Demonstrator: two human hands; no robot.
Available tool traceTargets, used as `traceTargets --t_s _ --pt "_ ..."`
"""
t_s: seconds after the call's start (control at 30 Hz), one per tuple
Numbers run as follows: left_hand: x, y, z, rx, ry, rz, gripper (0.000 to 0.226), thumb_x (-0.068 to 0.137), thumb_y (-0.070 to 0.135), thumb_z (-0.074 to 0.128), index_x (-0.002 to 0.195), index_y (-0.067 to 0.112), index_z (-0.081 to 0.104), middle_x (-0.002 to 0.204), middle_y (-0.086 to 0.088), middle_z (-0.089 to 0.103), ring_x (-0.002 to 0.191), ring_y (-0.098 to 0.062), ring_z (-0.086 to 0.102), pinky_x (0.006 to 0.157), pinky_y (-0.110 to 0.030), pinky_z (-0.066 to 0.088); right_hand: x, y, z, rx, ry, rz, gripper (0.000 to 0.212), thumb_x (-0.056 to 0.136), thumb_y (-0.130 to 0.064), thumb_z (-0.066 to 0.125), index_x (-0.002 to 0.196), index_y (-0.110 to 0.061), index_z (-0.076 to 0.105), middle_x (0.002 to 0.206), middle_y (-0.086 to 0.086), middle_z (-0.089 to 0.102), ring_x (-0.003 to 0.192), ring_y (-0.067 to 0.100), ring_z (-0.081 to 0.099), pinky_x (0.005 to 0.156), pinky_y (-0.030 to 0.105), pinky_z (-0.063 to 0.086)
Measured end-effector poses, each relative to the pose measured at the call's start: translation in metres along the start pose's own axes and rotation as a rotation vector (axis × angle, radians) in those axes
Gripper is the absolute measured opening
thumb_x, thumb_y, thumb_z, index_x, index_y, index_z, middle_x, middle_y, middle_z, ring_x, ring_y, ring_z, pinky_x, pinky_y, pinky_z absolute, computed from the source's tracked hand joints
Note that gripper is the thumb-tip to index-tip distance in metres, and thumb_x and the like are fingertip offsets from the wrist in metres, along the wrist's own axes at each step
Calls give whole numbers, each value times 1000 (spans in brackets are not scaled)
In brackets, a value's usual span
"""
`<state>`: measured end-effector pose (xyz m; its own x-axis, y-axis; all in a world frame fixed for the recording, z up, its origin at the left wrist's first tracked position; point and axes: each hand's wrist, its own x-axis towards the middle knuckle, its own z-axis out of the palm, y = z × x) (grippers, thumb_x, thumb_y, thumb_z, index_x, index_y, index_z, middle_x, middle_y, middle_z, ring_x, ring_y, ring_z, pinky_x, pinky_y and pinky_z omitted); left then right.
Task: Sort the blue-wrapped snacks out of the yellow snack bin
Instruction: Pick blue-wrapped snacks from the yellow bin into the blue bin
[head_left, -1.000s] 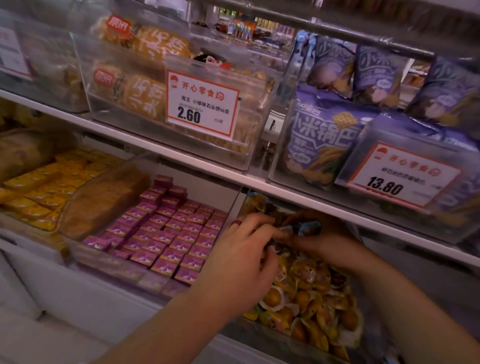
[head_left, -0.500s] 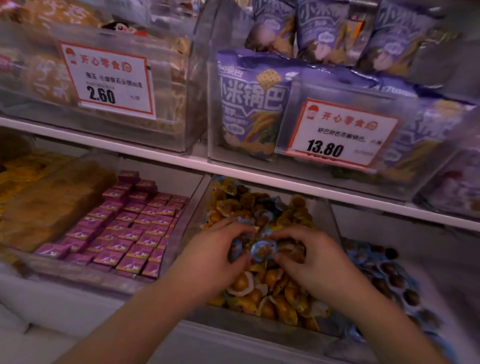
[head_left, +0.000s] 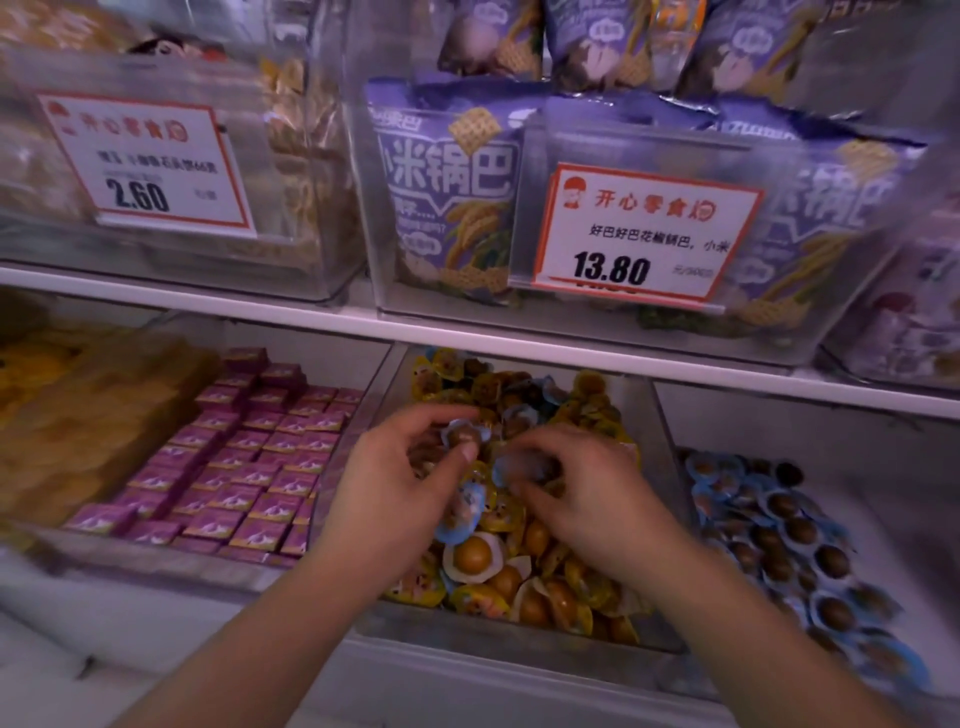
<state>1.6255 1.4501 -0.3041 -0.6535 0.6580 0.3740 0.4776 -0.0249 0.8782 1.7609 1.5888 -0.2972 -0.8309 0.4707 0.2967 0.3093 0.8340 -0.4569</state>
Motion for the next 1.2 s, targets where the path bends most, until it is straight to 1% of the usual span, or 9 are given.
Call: traceTargets --t_s 0.17,0.27,0.33,0.4,0.63,0.83,1.0,1.1,1.2 --pt "-3 8 -9 39 65 122 24 89 25 70 108 37 64 106 13 65 100 -8 65 86 -37 55 1 -9 -14 355 253 191 24 83 -22 77 94 -40 66 92 -26 66 87 -12 61 73 1 42" --pt "-6 11 -11 73 47 108 24 88 30 72 106 41 61 102 17 64 95 -6 64 79 -26 54 2 -18 -22 623 359 295 11 86 -12 72 92 -21 71 83 -7 72 79 2 67 70 17 51" --pt "-8 12 -14 150 -5 111 25 88 29 68 107 43 57 99 21 62 91 -1 62 70 -14 49 -2 -26 -23 1044 268 424 6 89 -8 63 88 -11 68 72 6 67 65 18 63 52 33 46" --pt "-10 12 -17 273 -113 147 29 90 25 57 113 41 53 98 20 61 88 0 61 66 -11 45 -4 -33 -23 1331 112 539 10 90 -12 57 94 -5 63 67 9 60 57 16 55 42 29 35" --pt "-11 3 -13 869 -436 184 43 91 63 47 120 32 50 120 5 45 108 -19 54 82 -38 52 -5 -32 -15 1127 96 587 10 85 -24 70 89 -15 72 70 15 56 49 18 47 37 23 29" --pt "-5 4 -16 572 -295 189 28 82 49 70 76 34 48 85 19 47 83 1 53 65 -16 36 -7 -30 -18 1078 141 556 14 90 -18 66 79 -23 73 70 14 60 50 21 51 38 24 32" --pt "-5 25 -1 -42 4 31 25 83 46 71 79 28 55 64 1 58 50 -1 46 44 -20 35 -15 -39 -20 1289 -55 590 21 94 -25 61 107 -10 70 102 17 69 73 27 71 46 30 47" --pt "-14 39 23 -53 4 100 19 82 46 65 81 31 54 73 6 59 63 -1 54 57 -20 42 -22 -58 -22 1638 -315 520 46 97 -40 52 127 -6 60 119 16 68 92 24 71 67 37 58" --pt "-17 45 39 188 -26 279 16 81 42 56 95 34 56 95 15 55 92 -14 53 77 -39 43 -29 -65 -22 1734 -231 548 42 95 -35 52 128 -12 63 124 9 68 115 20 65 100 39 49"
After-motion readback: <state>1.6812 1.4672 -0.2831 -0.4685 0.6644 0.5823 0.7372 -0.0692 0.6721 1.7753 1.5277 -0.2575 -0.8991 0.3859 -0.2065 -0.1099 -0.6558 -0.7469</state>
